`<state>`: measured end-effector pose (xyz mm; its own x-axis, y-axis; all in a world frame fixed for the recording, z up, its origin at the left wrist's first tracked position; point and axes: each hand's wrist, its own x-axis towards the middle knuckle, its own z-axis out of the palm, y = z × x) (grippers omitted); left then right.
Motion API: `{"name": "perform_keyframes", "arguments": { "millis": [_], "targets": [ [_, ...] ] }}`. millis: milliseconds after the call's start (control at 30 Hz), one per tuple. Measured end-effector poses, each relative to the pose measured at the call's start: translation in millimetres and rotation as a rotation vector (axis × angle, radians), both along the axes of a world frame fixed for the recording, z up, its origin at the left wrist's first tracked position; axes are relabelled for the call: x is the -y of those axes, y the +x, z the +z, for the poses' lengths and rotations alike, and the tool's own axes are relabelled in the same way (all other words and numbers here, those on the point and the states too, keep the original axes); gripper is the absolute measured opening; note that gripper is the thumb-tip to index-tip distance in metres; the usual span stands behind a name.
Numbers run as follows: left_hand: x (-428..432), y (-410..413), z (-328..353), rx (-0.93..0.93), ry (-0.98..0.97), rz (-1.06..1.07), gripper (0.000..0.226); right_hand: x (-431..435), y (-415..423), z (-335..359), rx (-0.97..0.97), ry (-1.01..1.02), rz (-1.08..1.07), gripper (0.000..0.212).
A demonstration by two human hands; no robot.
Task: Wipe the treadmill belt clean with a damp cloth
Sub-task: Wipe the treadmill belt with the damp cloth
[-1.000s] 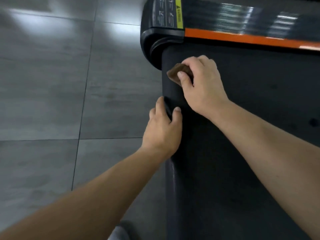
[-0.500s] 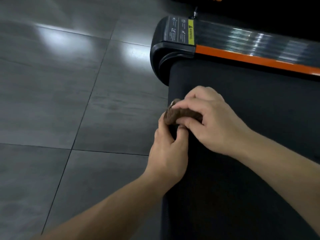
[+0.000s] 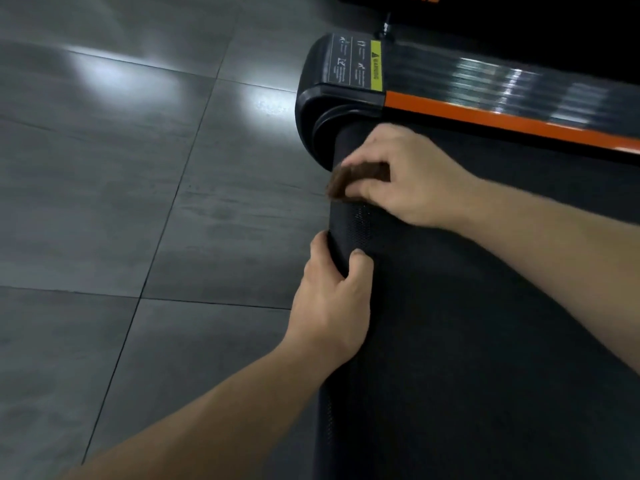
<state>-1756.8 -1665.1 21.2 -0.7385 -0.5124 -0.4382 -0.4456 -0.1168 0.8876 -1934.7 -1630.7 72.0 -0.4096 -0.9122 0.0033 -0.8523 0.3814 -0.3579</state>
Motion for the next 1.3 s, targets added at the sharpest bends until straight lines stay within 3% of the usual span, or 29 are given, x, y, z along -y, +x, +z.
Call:
{"name": "perform_keyframes", "arguments": {
  "millis": [100, 167, 267, 367, 500, 567, 667, 767, 833, 1000, 1167, 1300],
  "targets": [
    [-1.0, 0.1, -1.2, 0.001, -0.015, 0.02, 0.015, 36.3, -25.2, -4.3, -0.21, -0.025, -0.155, 0.035],
    [-0.3, -0.2, -2.6, 0.008, -0.014, 0.014, 0.015, 48.7, -24.1, -9.9, -0.248, -0.088, -0.285, 0.034],
    [1.0, 1.5, -3.5, -0.006, 0.002, 0.019, 0.005, 28.2, -4.2, -16.8, -0.125, -0.098, -0.148, 0.03],
    [0.6, 1.8, -1.0, -0.018, 0.027, 0.015, 0.013, 11.0, 2.0, -6.1, 0.015, -0.001, 0.017, 0.026],
    [-1.7, 3.9, 0.6, -0.019, 0.05, 0.038, 0.016, 36.6, -26.4, -6.6, -0.141, -0.096, -0.17, 0.031],
    [-1.8, 2.7, -1.8, -0.032, 0.062, 0.05, 0.032, 39.1, -27.5, -11.7, -0.122, -0.181, -0.29, 0.031],
    [-1.4, 1.7, -5.3, -0.032, 0.029, 0.037, 0.053, 15.6, -9.5, -15.3, -0.04, -0.18, -0.242, 0.029],
    [-1.6, 0.6, -8.0, -0.031, 0.008, 0.024, 0.057, -12.4, -1.3, -9.9, 0.026, -0.126, -0.124, 0.025],
    [-1.4, -0.1, -9.6, -0.029, 0.006, 0.027, 0.059, -11.4, -13.7, -8.8, -0.018, -0.157, -0.166, 0.025],
    [-1.0, 0.1, -12.5, -0.057, 0.021, 0.04, 0.046, 5.8, -24.1, -20.4, -0.047, -0.306, -0.407, 0.029],
    [0.6, -0.6, -12.5, -0.052, 0.018, 0.022, 0.029, -25.7, 3.2, -14.4, 0.046, -0.218, -0.192, 0.028],
    [-1.3, 0.1, -11.1, -0.051, 0.032, 0.033, 0.021, 1.4, -35.0, -15.9, -0.058, -0.269, -0.353, 0.026]
  ]
}}
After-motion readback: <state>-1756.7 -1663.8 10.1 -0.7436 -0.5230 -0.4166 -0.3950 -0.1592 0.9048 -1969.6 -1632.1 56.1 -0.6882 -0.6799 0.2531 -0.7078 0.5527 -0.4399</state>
